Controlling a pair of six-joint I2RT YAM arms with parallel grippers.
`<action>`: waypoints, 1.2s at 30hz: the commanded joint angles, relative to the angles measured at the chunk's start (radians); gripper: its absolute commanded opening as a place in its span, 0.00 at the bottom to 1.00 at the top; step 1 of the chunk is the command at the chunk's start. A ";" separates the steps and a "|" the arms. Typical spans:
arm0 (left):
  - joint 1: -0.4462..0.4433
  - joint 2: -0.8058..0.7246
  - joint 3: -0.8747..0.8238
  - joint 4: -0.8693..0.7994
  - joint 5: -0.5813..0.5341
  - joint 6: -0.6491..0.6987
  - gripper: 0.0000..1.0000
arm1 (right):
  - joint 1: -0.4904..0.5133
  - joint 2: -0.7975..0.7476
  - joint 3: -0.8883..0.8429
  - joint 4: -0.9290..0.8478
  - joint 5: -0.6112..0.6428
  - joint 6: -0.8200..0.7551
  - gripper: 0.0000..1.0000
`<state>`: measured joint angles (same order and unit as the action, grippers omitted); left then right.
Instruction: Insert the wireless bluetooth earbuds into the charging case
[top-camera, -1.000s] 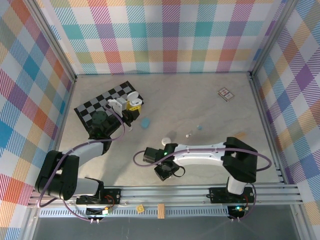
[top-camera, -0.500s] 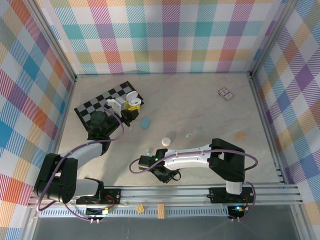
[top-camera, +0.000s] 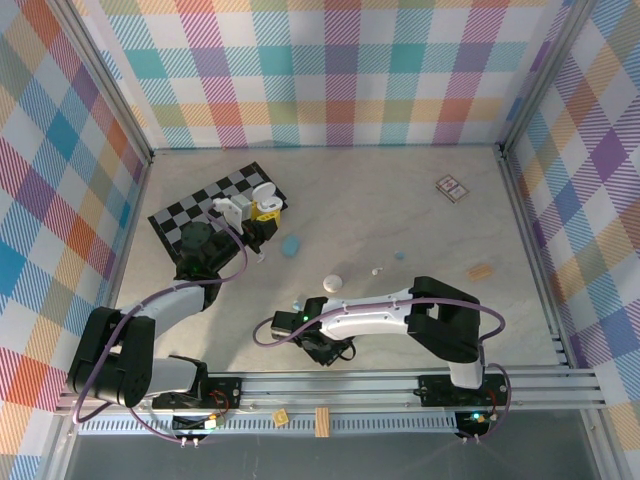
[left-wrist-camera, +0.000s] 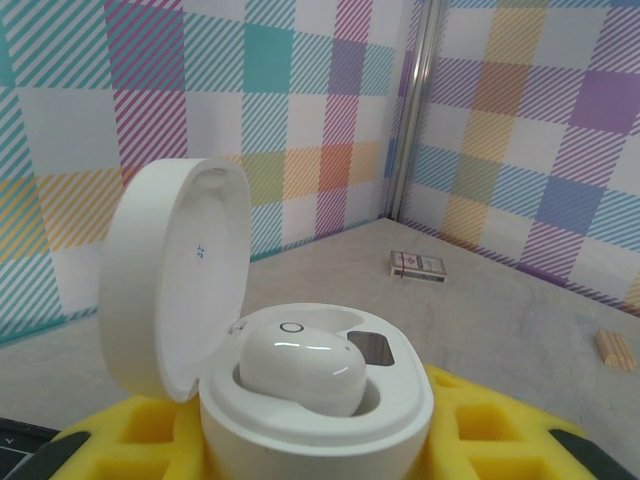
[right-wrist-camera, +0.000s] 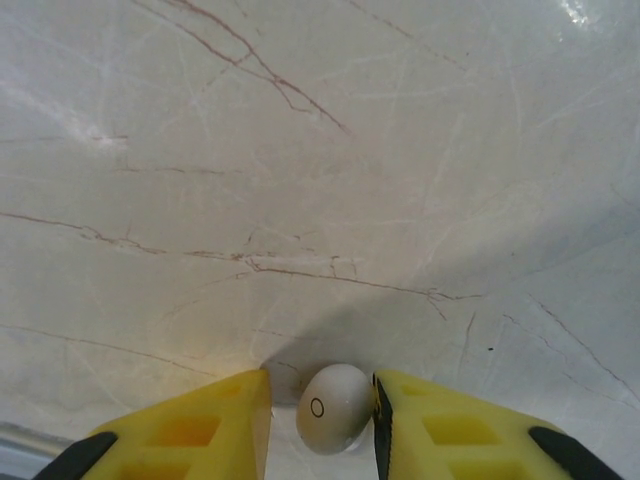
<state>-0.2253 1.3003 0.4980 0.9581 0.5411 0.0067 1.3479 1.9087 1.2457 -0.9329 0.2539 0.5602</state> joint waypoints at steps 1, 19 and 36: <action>0.013 -0.030 0.014 0.008 0.031 -0.012 0.33 | 0.005 0.032 0.011 -0.054 0.025 -0.014 0.31; -0.033 -0.071 -0.016 -0.050 0.090 0.057 0.34 | -0.187 -0.357 -0.148 0.130 -0.078 -0.076 0.21; -0.260 -0.010 0.085 -0.164 0.204 0.172 0.33 | -0.695 -0.715 -0.042 0.372 -0.735 -0.137 0.21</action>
<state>-0.4599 1.2922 0.5423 0.8238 0.7078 0.1238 0.6849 1.1995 1.1469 -0.6361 -0.3191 0.4393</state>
